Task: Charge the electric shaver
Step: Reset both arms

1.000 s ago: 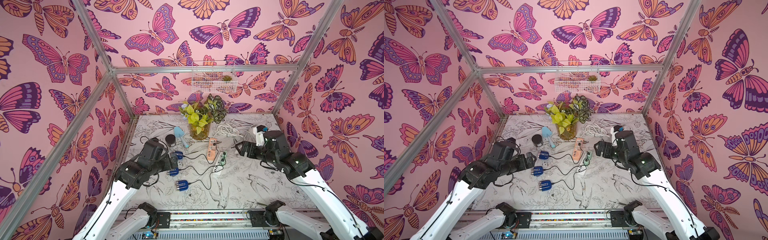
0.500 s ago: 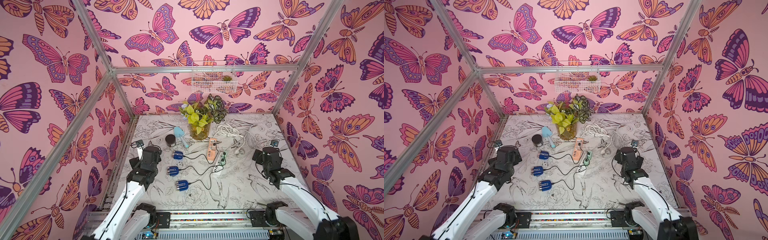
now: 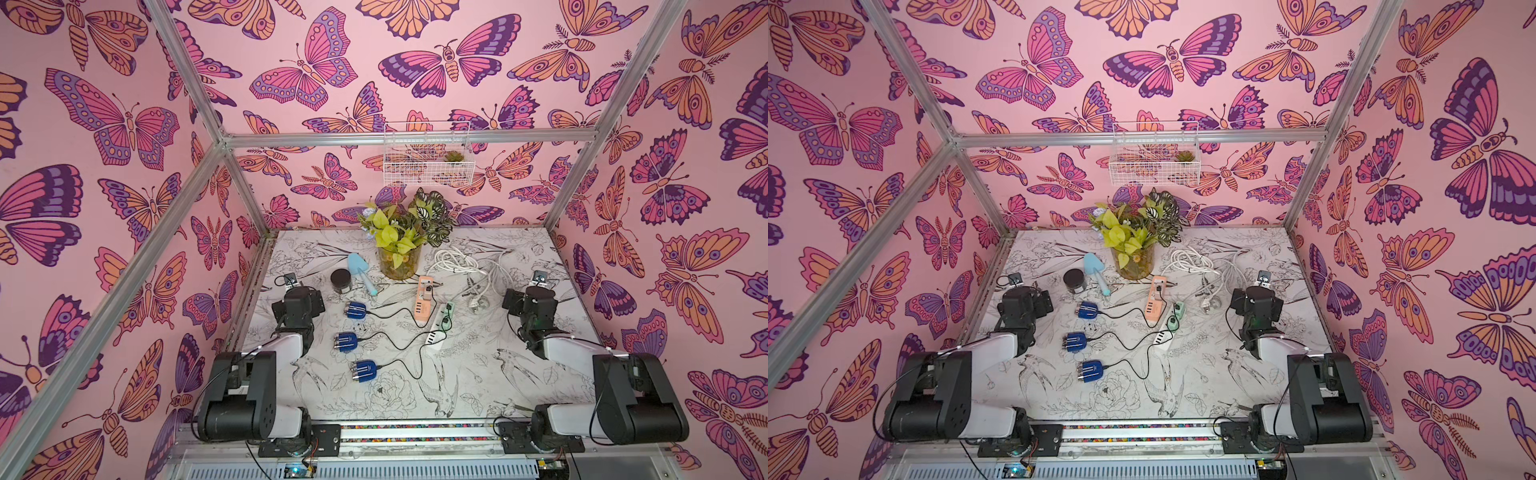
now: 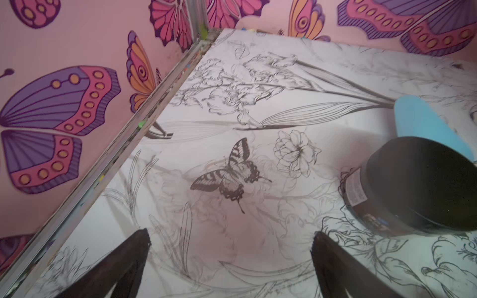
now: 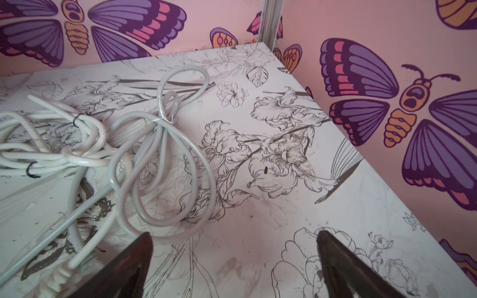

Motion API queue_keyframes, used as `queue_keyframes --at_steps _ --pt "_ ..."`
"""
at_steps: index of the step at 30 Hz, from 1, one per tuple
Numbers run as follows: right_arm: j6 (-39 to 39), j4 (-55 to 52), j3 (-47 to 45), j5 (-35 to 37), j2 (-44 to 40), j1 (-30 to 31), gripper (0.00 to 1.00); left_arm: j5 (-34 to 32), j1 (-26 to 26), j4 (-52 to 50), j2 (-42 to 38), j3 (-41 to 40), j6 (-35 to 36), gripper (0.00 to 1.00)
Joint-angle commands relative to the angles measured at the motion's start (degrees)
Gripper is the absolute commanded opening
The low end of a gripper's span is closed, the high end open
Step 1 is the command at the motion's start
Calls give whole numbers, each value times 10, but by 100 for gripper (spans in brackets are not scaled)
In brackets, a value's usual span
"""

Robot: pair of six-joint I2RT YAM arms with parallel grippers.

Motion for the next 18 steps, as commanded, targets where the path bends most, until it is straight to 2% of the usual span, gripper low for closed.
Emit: queue_keyframes --at_steps 1,3,4,6,7,9,11,13,15,18 --pt "-19 147 -37 -51 43 -10 99 49 2 169 0 -63 36 100" --pt "-16 274 -75 -33 86 -10 99 50 1 184 -7 -80 36 100" --pt "-15 292 -80 -25 89 -10 99 56 1 215 3 -91 39 99" --pt "-11 220 -63 -22 68 -10 99 62 1 262 50 -99 36 99" --pt "-10 172 -49 -25 57 -10 99 66 3 327 79 -101 54 99" --pt "-15 204 -48 -29 73 -10 99 76 11 169 26 -65 23 99" --pt "-14 212 -51 -30 75 -10 99 78 11 268 70 -80 45 99" --pt "-14 178 -43 -30 65 -10 99 82 12 173 34 -60 28 99" --pt "-17 173 -36 -35 68 -10 99 82 12 250 64 -76 42 99" --pt "-19 160 -33 -40 64 -10 99 84 11 192 39 -65 34 99"
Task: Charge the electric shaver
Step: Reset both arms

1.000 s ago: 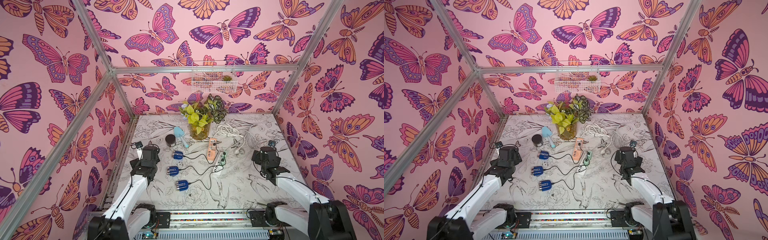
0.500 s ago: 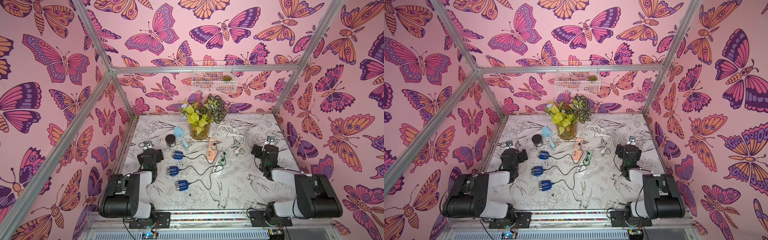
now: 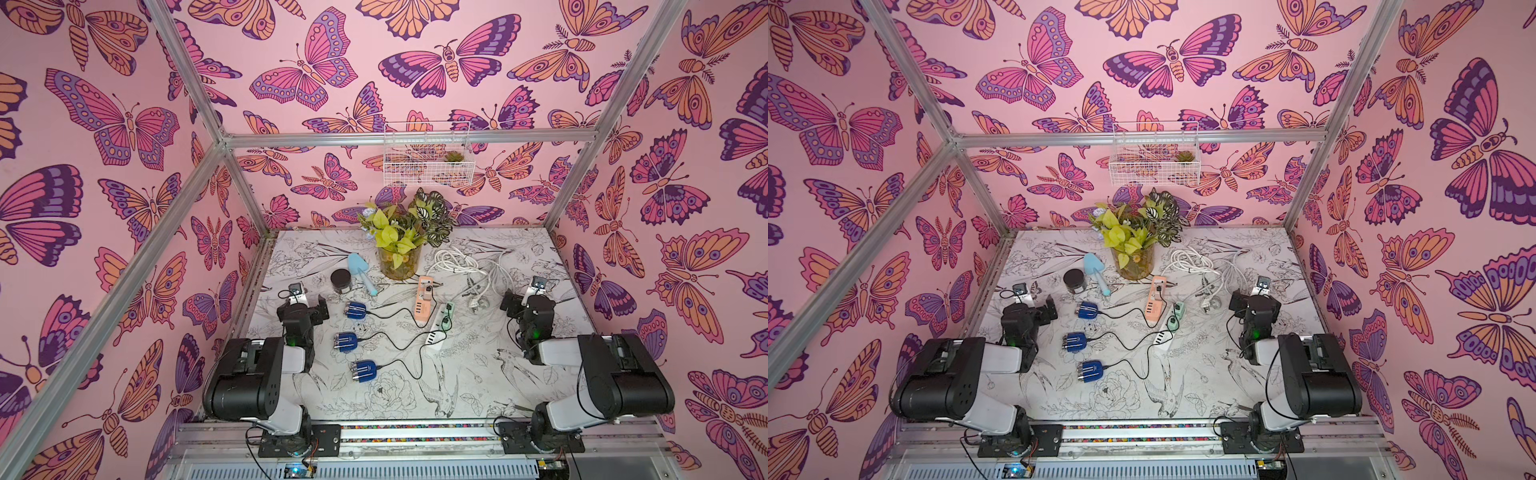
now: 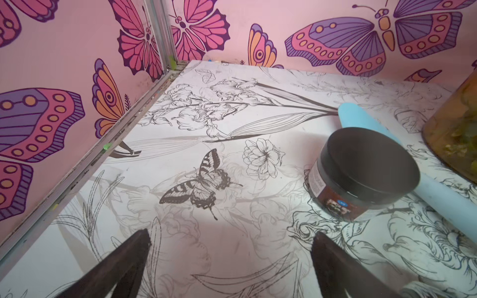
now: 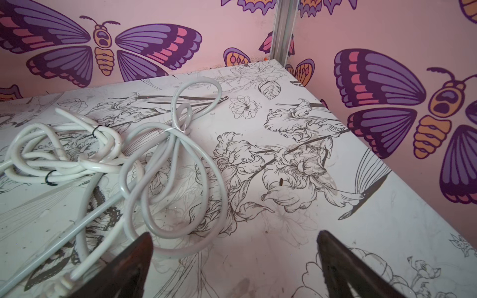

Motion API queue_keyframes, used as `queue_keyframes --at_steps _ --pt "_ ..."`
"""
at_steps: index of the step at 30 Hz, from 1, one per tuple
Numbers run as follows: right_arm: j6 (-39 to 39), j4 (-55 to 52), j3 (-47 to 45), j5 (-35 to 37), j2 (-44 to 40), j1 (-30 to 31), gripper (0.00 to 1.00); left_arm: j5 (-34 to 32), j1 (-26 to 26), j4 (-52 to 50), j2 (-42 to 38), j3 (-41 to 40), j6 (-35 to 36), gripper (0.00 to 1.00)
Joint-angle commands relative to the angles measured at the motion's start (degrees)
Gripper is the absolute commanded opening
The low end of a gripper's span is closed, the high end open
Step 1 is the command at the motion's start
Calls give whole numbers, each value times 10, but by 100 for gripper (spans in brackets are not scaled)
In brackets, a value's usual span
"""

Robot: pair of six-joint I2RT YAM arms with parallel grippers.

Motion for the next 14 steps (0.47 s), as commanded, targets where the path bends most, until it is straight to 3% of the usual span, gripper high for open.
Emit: queue_keyframes --at_steps 1,5,14 --pt "-10 -13 12 -11 -8 -3 99 8 0 -8 1 11 8 99" --pt "-10 -18 15 -10 -8 -3 99 4 -8 -46 -1 38 15 99" --pt "-11 -21 17 -9 -8 -2 99 1 -10 -19 9 33 20 99"
